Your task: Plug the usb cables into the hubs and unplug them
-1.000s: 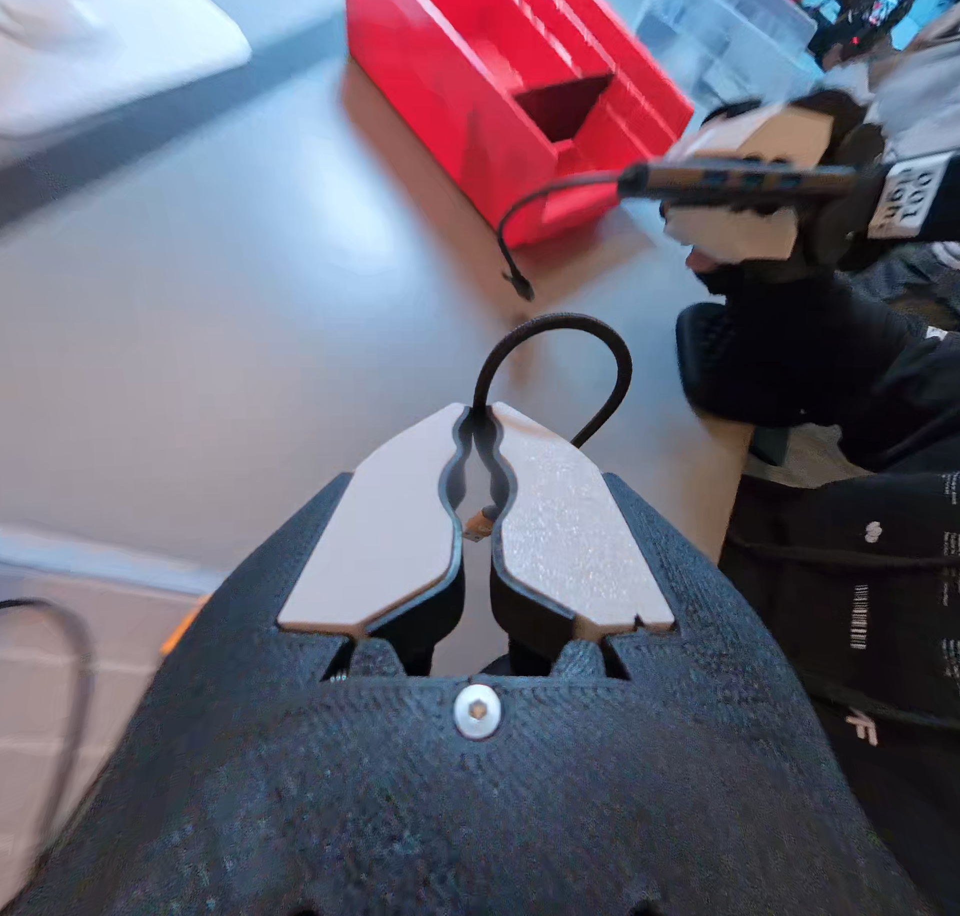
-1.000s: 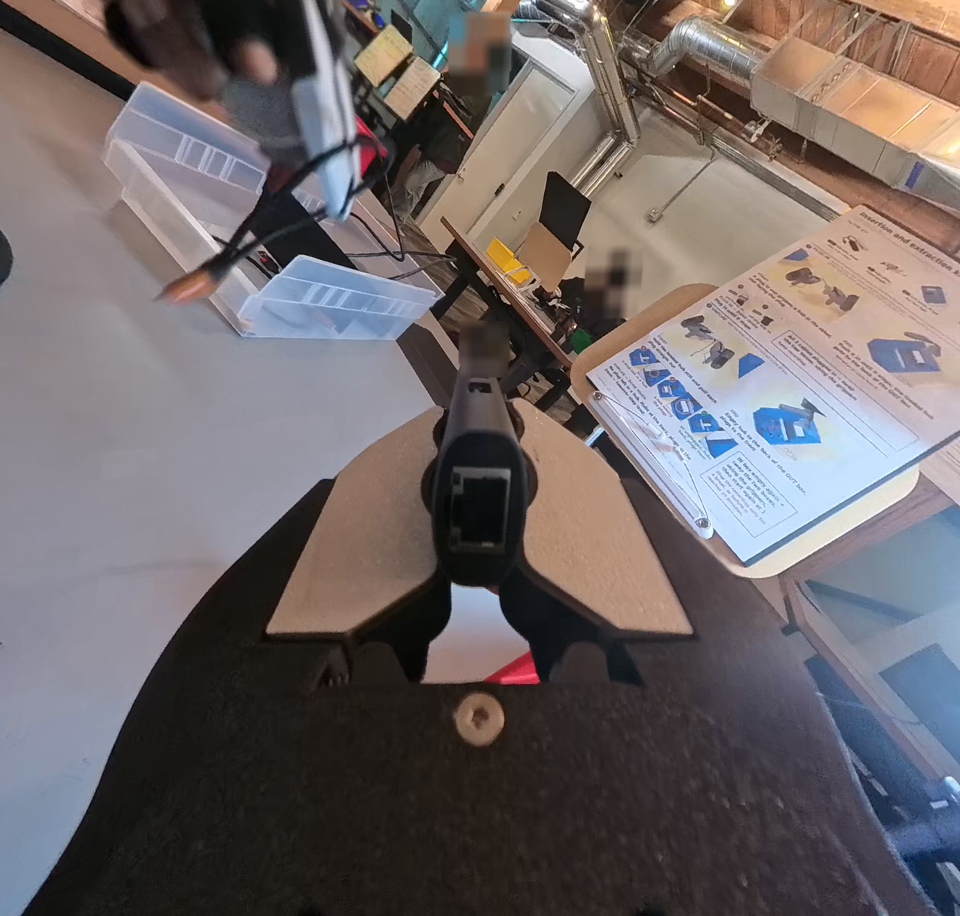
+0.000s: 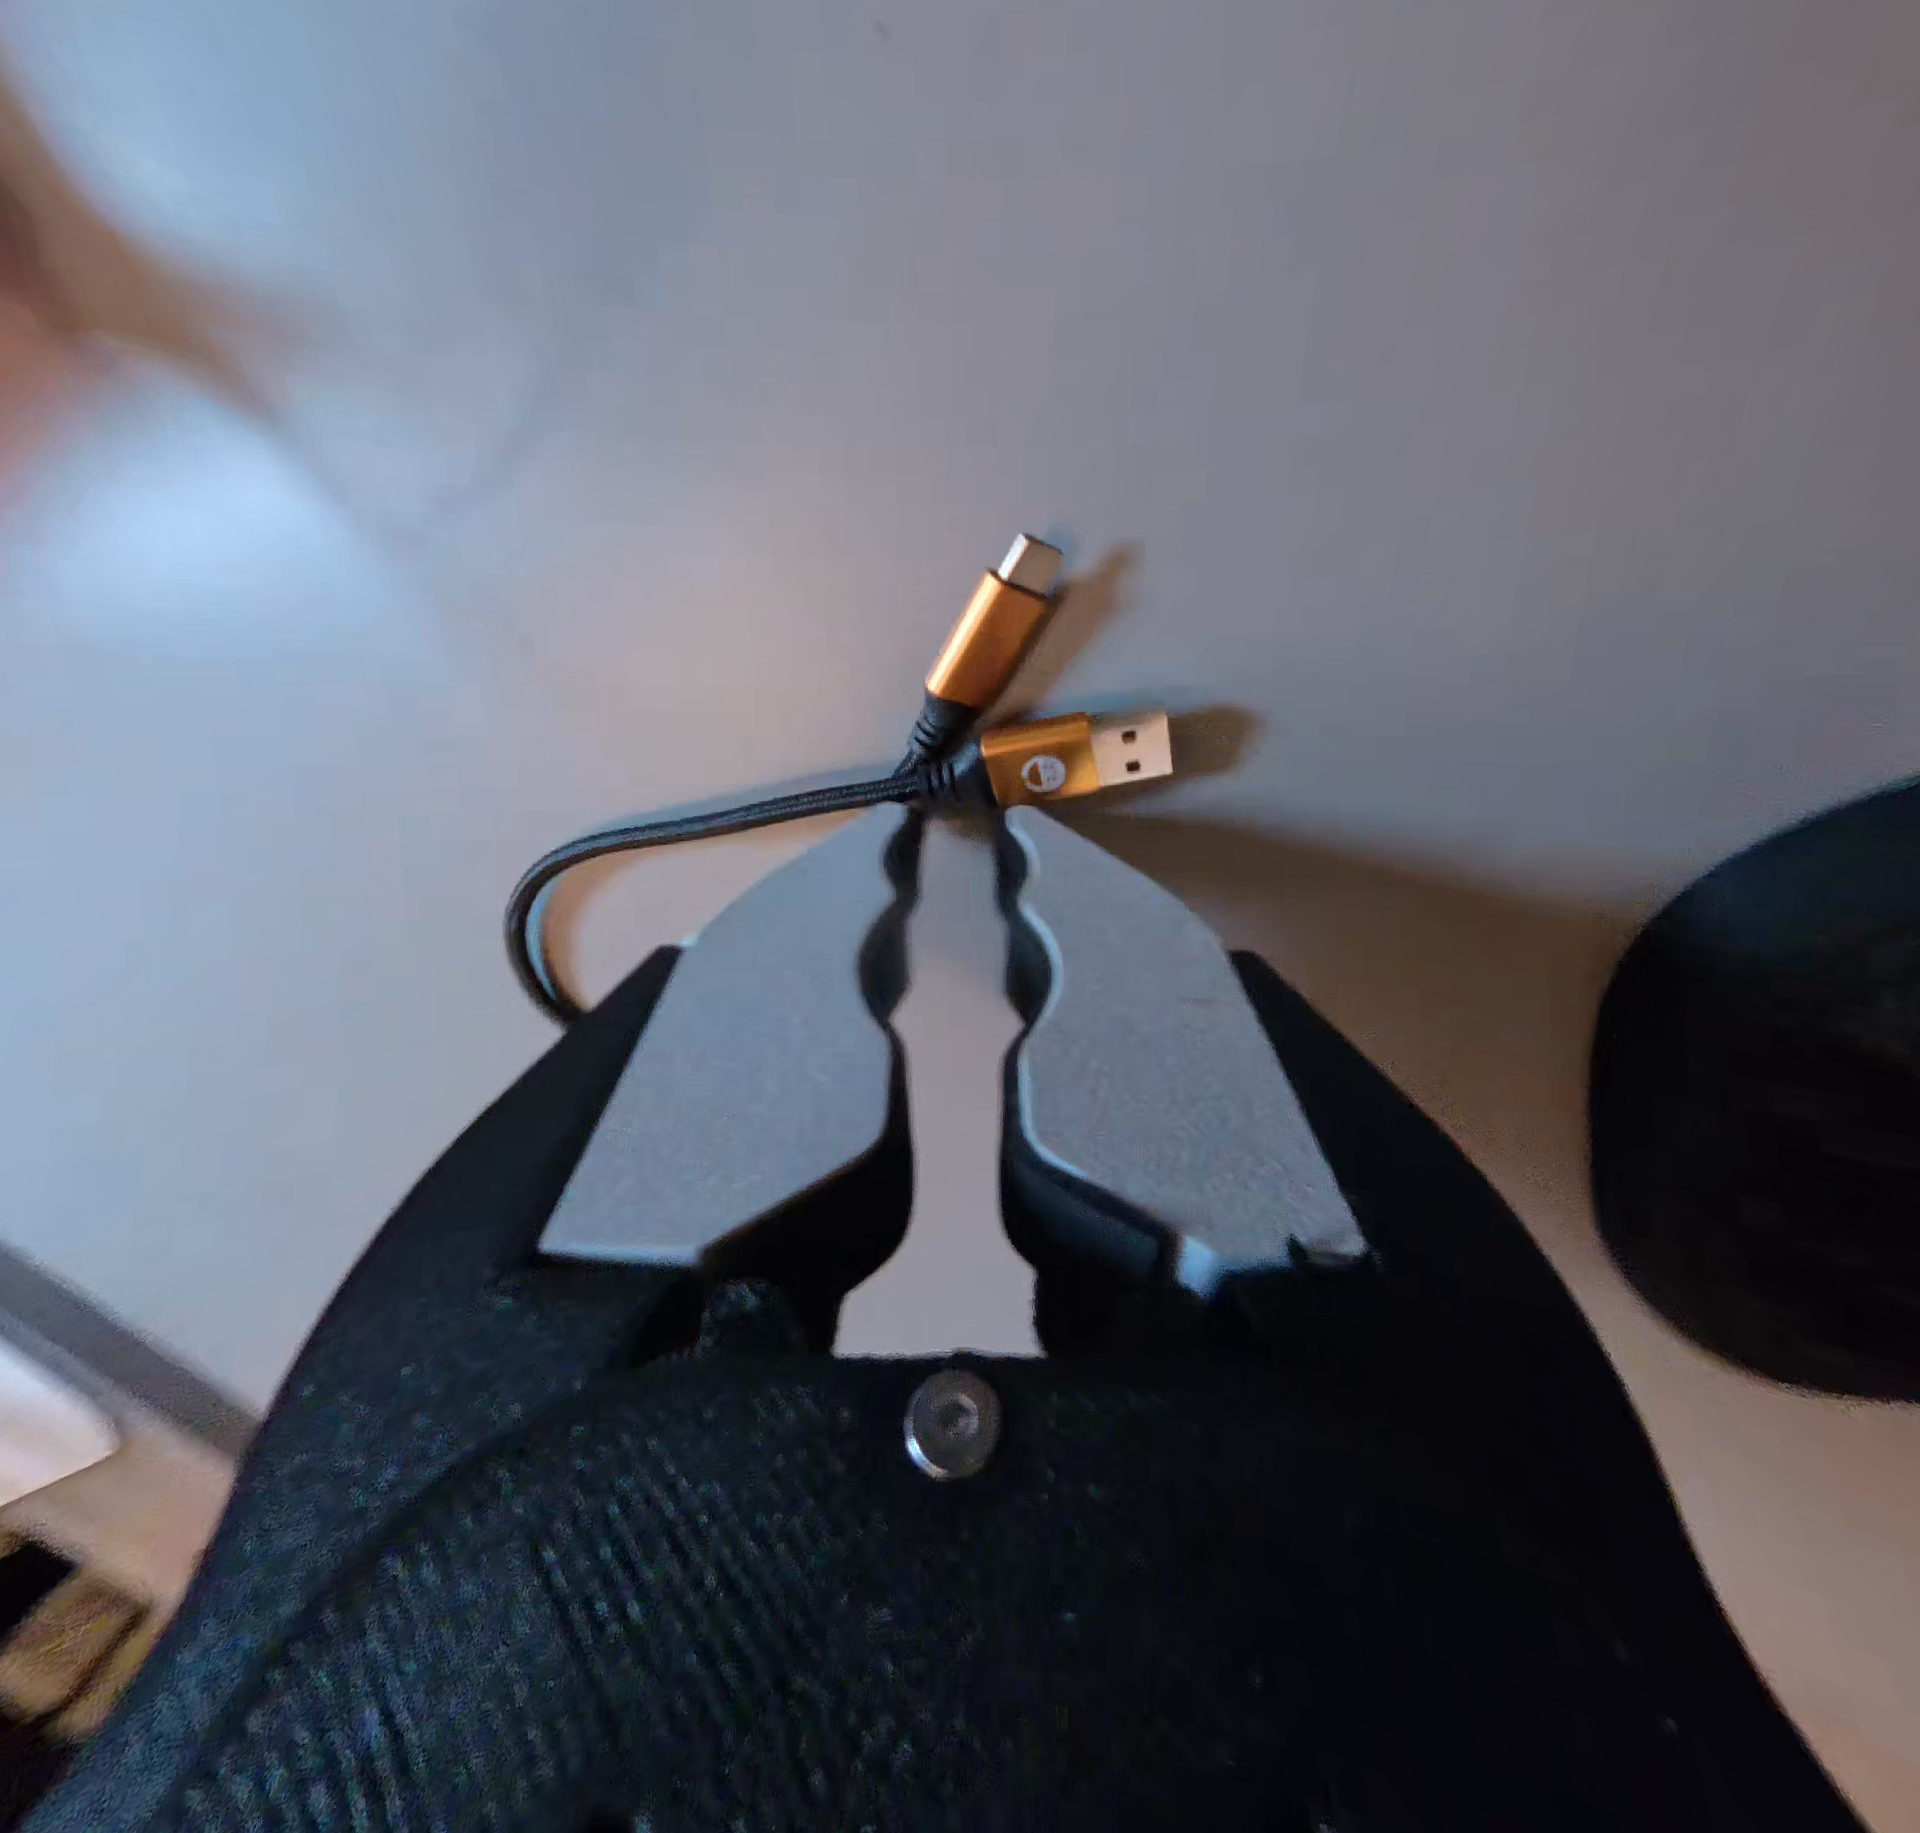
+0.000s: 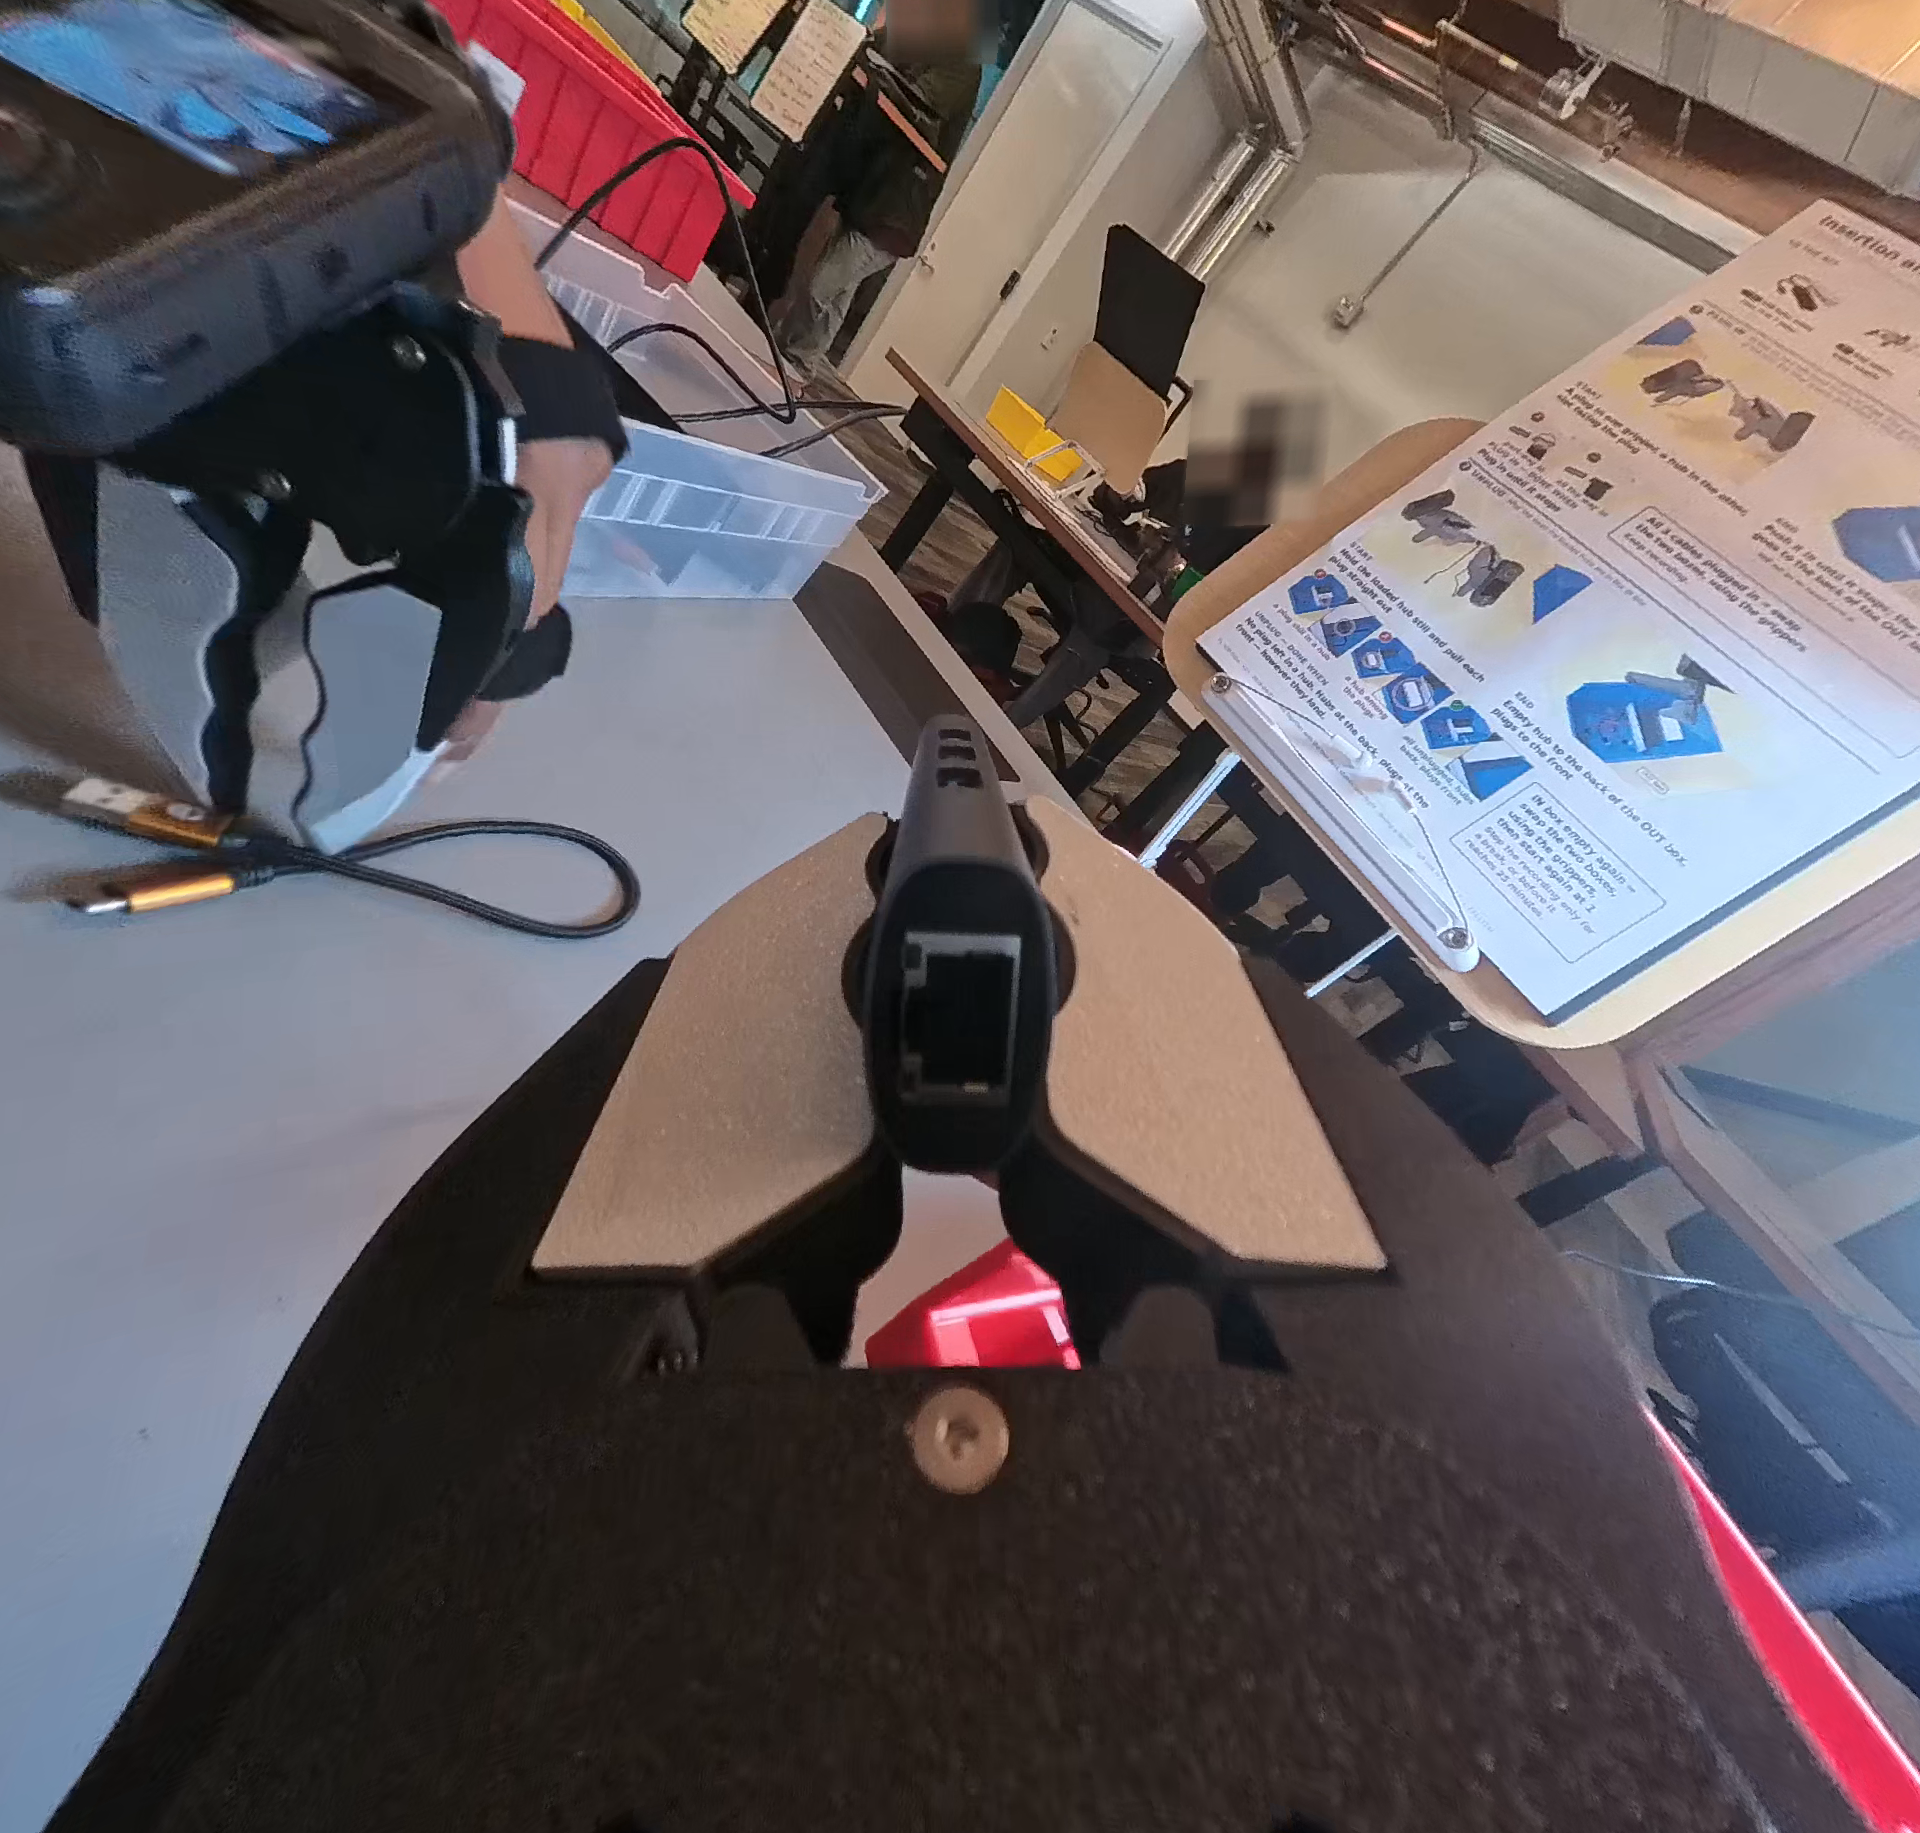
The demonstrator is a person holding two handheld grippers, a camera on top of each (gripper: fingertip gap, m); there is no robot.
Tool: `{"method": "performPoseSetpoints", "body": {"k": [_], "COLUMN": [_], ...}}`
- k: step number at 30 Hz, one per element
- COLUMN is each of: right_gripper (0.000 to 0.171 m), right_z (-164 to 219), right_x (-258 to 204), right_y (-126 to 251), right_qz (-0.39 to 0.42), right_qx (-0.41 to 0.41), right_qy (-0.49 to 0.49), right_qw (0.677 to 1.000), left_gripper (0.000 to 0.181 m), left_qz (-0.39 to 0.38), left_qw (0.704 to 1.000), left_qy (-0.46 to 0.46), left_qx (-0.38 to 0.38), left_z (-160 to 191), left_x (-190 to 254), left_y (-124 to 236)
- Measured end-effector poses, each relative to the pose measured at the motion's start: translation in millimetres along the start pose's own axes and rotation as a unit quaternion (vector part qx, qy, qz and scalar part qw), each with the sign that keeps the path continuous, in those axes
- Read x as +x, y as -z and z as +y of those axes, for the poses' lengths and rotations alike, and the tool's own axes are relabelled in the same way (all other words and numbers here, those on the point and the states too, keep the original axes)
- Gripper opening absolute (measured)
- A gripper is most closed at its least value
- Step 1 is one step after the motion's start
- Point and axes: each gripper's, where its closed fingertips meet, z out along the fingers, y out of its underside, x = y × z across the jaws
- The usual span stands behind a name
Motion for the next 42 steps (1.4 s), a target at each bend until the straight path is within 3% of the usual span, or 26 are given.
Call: {"method": "performPoseSetpoints", "body": {"k": [1, 5, 7, 10, 15, 18, 21, 24, 28, 33, 39, 42], "right_gripper": [0.018, 0.018, 0.018, 0.018, 0.018, 0.018, 0.018, 0.018, 0.018, 0.017, 0.017, 0.017], "right_z": [-0.1, -1.3, -1.5, -0.6, 3.5, 1.5, -2.3, 0.5, 6.4, 5.6, 3.6, 4.0], "right_x": [0.4, 2.3, 2.7, 2.4, 0.2, -2.4, -3.3, -2.4, -0.3, -1.9, -7.7, -10.8], "right_y": [0.9, 5.0, 6.2, 6.4, 3.8, 5.1, 7.7, 8.1, 8.0, 7.3, 7.0, 5.6], "right_qz": [0.0, 0.0, -0.002, -0.006, -0.015, -0.026, -0.032, -0.03, -0.025, -0.027, -0.032, -0.033], "right_qx": [0.0, 0.003, 0.004, 0.004, 0.005, 0.019, 0.034, 0.029, 0.016, 0.015, 0.012, 0.007], "right_qy": [-0.001, -0.003, -0.004, -0.006, -0.016, -0.023, -0.022, -0.017, -0.011, -0.008, 0.01, 0.017], "right_qw": [1.0, 1.0, 1.0, 1.0, 1.0, 0.999, 0.999, 0.999, 1.0, 0.999, 0.999, 0.999], "left_gripper": [0.0, 0.0, 0.0, 0.01, 0.037, 0.032, 0.017, 0.014, 0.013, 0.013, 0.013, 0.013], "left_qz": [0.005, 0.031, 0.03, -0.016, -0.061, -0.069, -0.063, -0.045, 0.017, 0.026, -0.016, -0.085], "left_qw": [0.999, 0.977, 0.966, 0.977, 0.996, 0.995, 0.995, 0.993, 0.944, 0.868, 0.827, 0.817], "left_qy": [0.034, 0.186, 0.218, 0.146, 0.011, -0.062, -0.05, 0.044, 0.207, 0.285, 0.323, 0.362], "left_qx": [0.021, 0.102, 0.133, 0.151, 0.068, 0.036, 0.057, 0.1, 0.256, 0.407, 0.46, 0.442], "left_z": [-5.5, -17.6, -17.7, -17.5, -22.7, -31.2, -44.0, -50.3, -65.9, -73.0, -70.6, -57.7], "left_x": [-3.8, -19.0, -24.3, -24.4, -17.3, -12.1, -14.5, -22.4, -27.9, -30.5, -29.4, -41.5], "left_y": [-1.0, -1.8, 1.1, 12.1, 10.3, -1.3, -5.0, -2.7, 20.5, 53.4, 65.2, 62.6]}}
